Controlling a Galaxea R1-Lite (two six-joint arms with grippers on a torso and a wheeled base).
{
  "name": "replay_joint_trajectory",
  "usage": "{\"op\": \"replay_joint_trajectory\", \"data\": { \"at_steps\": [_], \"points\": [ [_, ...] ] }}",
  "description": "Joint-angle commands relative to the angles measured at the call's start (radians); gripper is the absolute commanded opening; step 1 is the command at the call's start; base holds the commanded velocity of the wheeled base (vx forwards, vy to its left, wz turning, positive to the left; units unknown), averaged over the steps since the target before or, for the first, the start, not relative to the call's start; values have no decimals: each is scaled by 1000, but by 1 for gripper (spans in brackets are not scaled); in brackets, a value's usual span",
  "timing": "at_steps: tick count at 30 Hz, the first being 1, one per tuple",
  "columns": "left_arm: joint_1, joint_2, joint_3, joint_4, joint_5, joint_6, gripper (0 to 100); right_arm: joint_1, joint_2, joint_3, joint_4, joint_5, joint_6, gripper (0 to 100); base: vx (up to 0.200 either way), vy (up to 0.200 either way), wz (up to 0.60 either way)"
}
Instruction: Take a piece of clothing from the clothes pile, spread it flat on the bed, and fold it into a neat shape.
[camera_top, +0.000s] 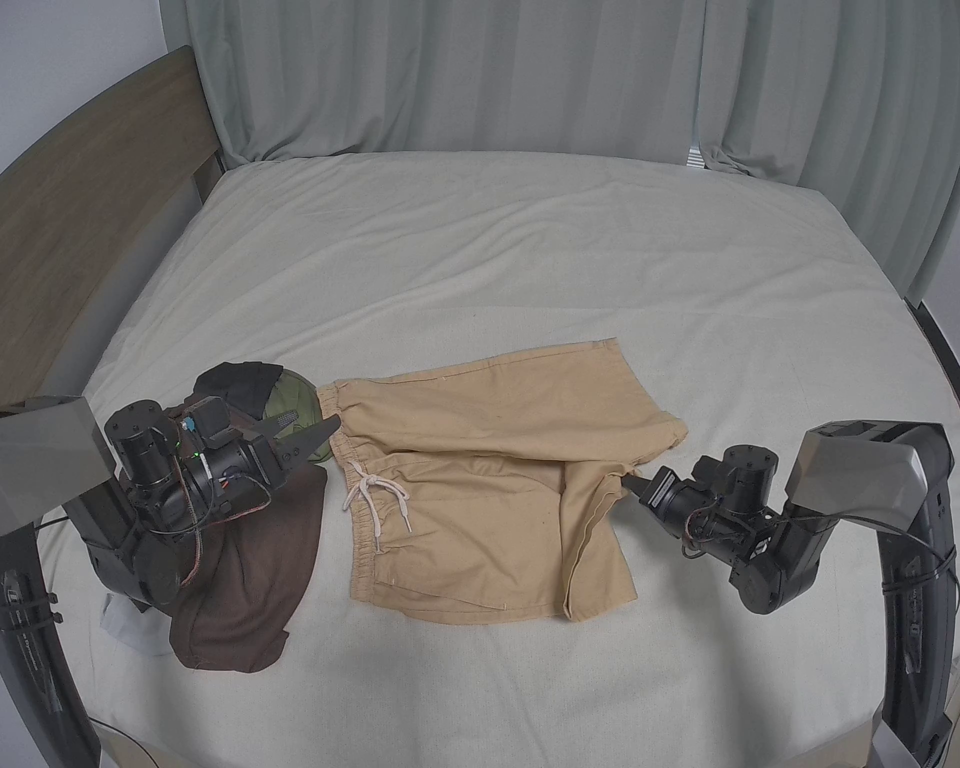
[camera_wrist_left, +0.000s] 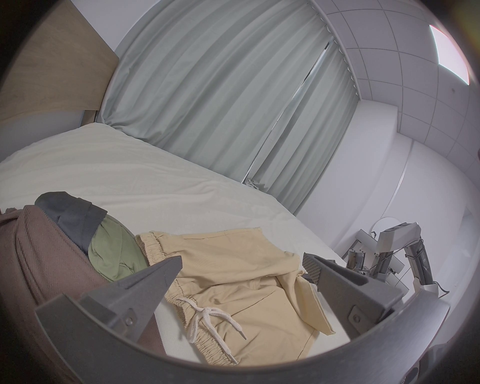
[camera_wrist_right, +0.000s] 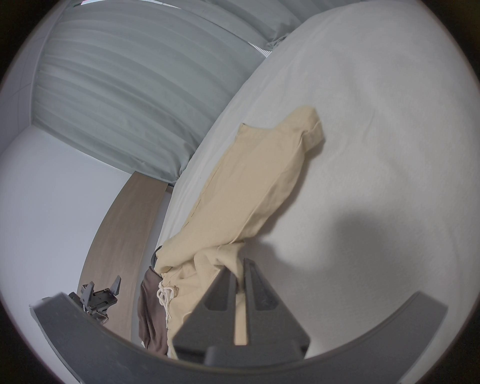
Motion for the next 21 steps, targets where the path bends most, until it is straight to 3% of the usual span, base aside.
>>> {"op": "replay_joint_trajectory", "data": {
  "at_steps": [1,13,21],
  "points": [
    [0,4,0,-1,-1,-1,100,-31,-38,17,3,3,-19,0,0,0,0],
    [-2,4,0,-1,-1,-1,100,-140,-52,-9,61,37,-160,0,0,0,0],
    [-3,4,0,-1,-1,-1,100,-169,-47,-77,91,55,-175,0,0,0,0]
  ]
}}
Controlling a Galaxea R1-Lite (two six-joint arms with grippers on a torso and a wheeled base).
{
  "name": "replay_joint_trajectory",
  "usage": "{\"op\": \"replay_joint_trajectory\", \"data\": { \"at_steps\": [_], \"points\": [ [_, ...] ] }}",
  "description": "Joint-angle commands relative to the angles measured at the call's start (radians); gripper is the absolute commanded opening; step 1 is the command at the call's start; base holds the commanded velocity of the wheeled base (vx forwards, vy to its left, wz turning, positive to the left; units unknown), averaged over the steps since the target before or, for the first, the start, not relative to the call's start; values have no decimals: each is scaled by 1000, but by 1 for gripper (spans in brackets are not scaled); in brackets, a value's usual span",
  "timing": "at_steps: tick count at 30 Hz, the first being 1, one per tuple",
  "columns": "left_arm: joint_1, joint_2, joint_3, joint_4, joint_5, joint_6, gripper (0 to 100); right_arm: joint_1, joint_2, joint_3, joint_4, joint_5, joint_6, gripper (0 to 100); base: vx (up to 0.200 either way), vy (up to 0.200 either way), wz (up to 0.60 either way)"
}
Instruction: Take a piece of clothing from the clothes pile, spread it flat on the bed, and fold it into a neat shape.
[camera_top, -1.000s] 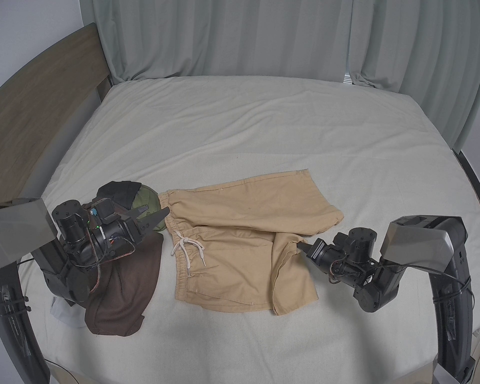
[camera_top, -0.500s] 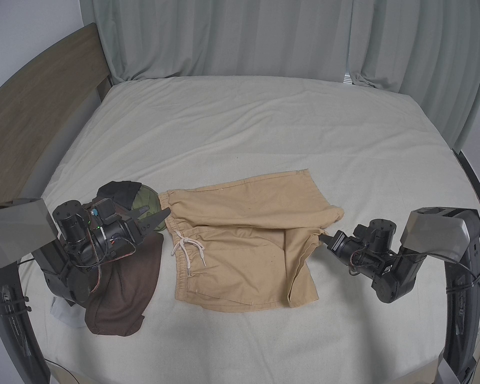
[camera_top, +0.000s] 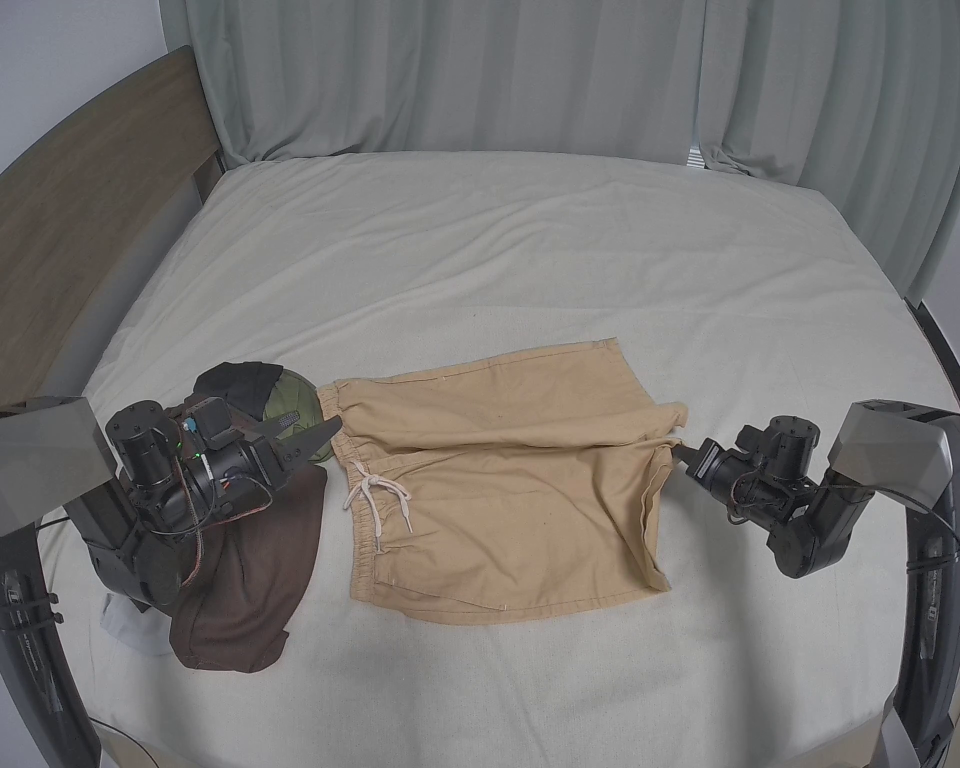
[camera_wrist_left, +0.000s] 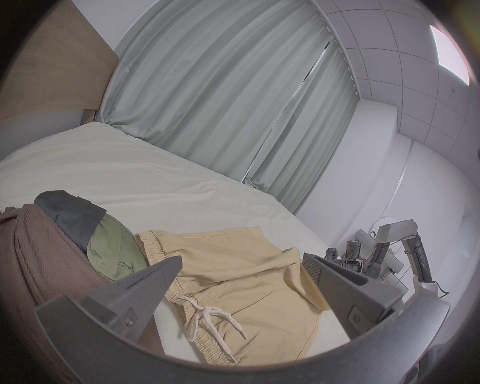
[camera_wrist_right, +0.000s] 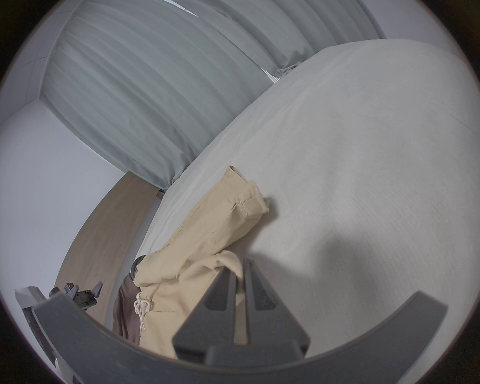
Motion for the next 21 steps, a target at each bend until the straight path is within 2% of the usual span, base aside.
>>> {"op": "replay_joint_trajectory", "data": {
  "at_steps": [1,4,10,16,17,21],
  "points": [
    [0,1,0,-1,0,-1,100,-14,2,-30,12,7,0,0,0,0,0],
    [0,1,0,-1,0,-1,100,-18,7,-43,18,8,-3,0,0,0,0],
    [0,3,2,-1,0,1,100,-45,36,-50,15,24,-61,0,0,0,0],
    [0,4,2,-1,-1,1,100,-56,27,-50,9,31,-63,0,0,0,0],
    [0,4,2,-1,-1,1,100,-56,24,-52,7,31,-64,100,0,0,0],
    [-2,6,3,-1,-1,1,100,-73,21,-75,1,30,-100,100,0,0,0]
  ]
}}
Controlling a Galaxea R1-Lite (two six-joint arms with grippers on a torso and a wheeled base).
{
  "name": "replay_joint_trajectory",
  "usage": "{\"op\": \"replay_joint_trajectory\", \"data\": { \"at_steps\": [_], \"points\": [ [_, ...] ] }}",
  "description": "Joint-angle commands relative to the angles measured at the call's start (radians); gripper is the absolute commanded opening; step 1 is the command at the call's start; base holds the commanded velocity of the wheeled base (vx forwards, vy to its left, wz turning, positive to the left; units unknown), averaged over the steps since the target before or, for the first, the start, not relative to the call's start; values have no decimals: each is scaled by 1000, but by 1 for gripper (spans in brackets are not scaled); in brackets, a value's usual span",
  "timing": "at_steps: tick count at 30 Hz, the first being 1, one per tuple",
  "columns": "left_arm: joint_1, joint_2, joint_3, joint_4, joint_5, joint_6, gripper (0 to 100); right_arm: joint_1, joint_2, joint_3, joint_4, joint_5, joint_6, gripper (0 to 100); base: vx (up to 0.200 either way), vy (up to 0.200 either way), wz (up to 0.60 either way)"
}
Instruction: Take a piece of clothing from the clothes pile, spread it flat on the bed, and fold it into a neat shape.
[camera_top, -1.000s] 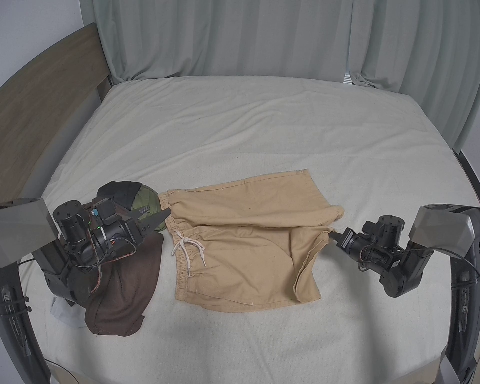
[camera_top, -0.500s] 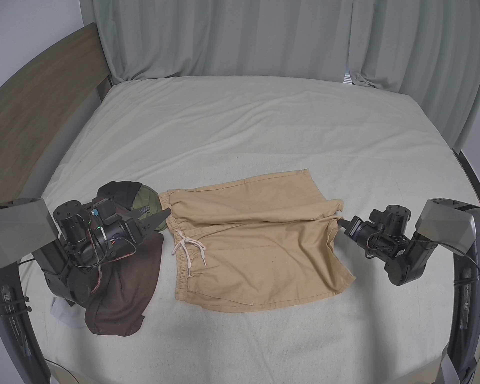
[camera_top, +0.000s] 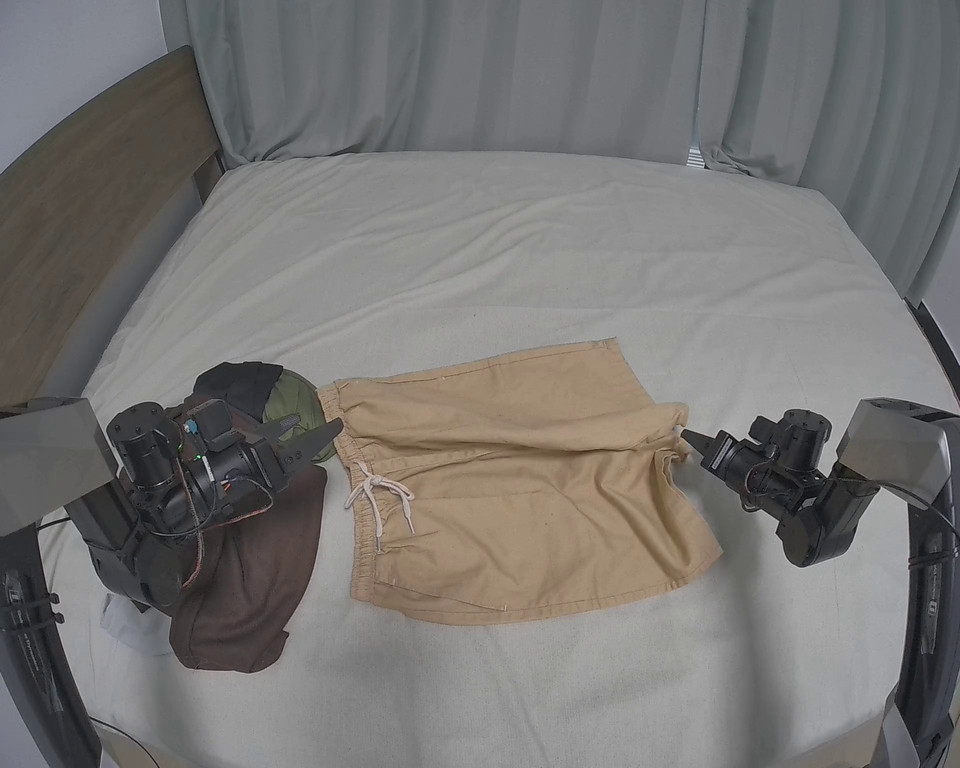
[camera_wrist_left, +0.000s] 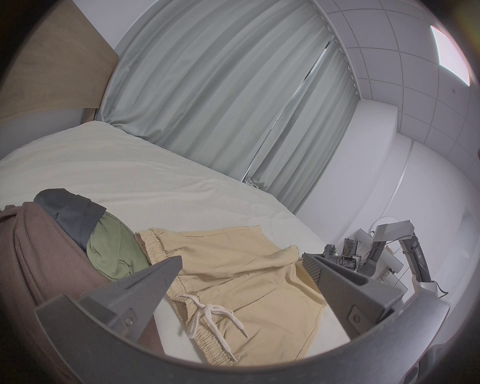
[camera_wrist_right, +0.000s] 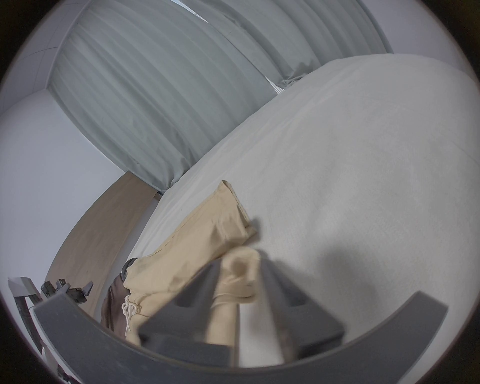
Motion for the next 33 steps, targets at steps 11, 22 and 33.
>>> {"op": "replay_joint_trajectory", "data": {
  "at_steps": [11,22,33],
  "points": [
    [-2,1,2,-1,0,1,100,-11,-113,45,-30,1,-62,100,0,0,0],
    [-1,-14,46,-1,-58,3,100,69,-342,276,-21,47,-63,100,0,0,0],
    [-2,-25,95,-1,-120,7,100,48,-532,502,-16,283,-68,100,0,0,0]
  ]
}}
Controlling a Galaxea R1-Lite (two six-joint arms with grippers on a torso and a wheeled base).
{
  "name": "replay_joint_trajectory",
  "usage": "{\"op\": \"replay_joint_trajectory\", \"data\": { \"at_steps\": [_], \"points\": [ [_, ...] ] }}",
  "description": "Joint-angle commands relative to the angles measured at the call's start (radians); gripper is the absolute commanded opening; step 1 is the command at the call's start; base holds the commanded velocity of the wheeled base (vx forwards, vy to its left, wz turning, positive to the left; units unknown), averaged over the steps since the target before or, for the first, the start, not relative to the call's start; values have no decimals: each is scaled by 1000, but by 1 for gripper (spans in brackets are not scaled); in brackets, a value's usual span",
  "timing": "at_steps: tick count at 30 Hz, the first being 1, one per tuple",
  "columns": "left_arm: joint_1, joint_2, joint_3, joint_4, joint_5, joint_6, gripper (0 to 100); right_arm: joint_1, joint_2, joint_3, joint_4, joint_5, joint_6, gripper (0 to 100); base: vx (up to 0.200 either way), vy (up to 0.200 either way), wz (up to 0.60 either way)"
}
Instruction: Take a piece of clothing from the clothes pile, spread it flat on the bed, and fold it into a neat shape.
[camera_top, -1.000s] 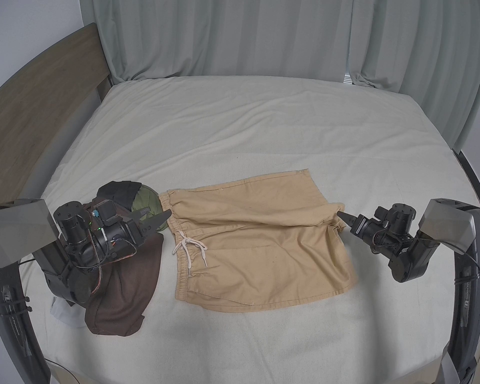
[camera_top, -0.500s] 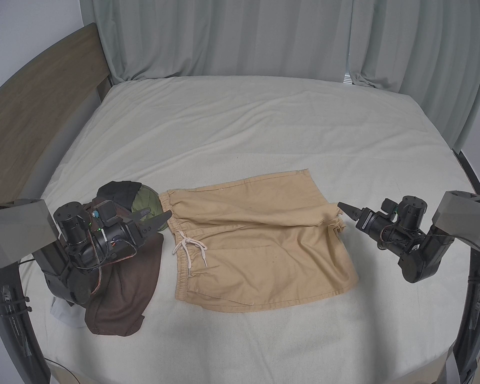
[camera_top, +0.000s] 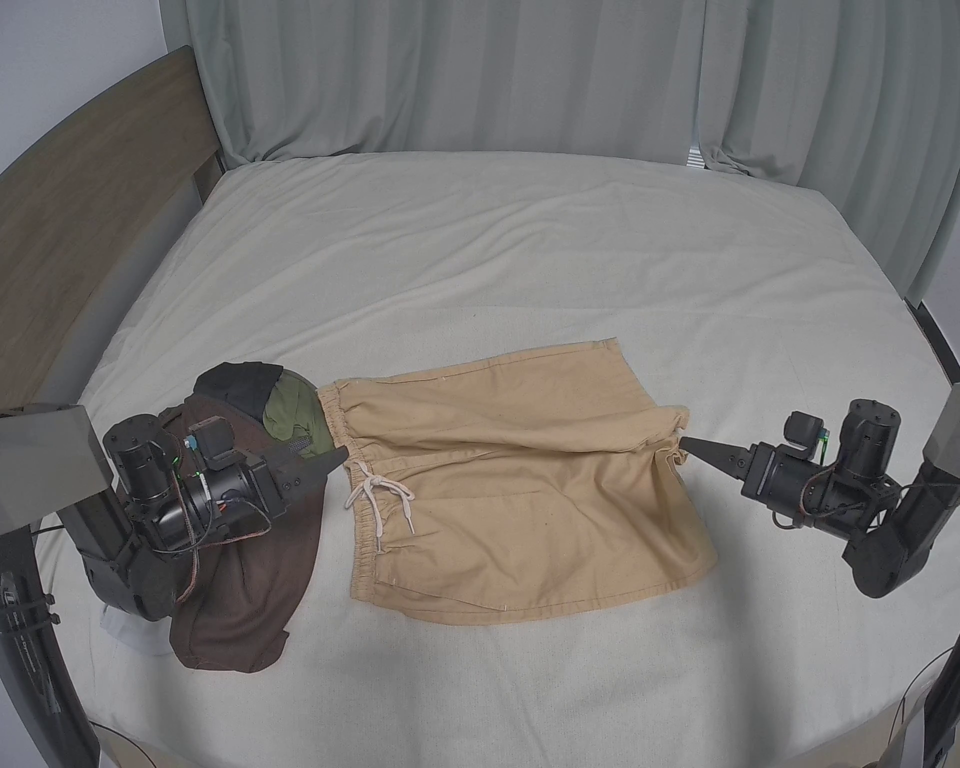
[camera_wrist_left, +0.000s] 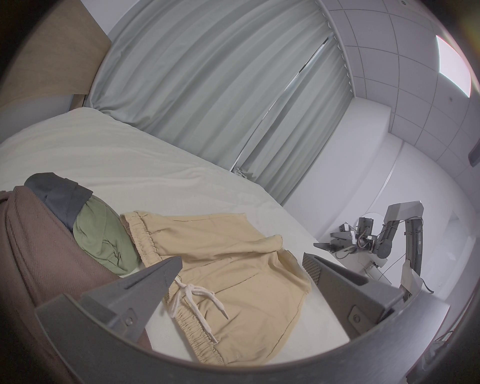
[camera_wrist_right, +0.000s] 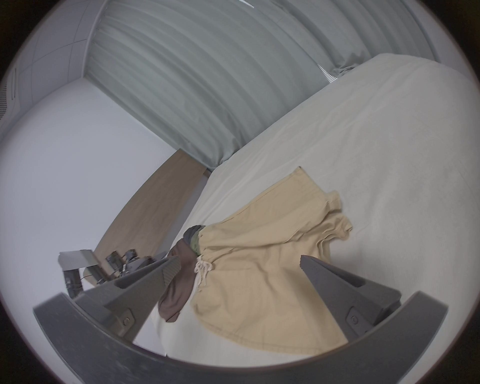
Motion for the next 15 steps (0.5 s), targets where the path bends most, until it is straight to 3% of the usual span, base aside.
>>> {"op": "replay_joint_trajectory", "data": {
  "at_steps": [1,6,15],
  "points": [
    [1,-4,21,0,-15,2,100,-8,-103,66,6,22,-9,100,0,0,0],
    [4,-5,52,0,-28,-1,100,-9,-97,93,-3,28,-66,100,0,0,0],
    [1,-1,155,0,-90,-3,100,-9,-95,96,-4,26,-77,100,0,0,0]
  ]
}}
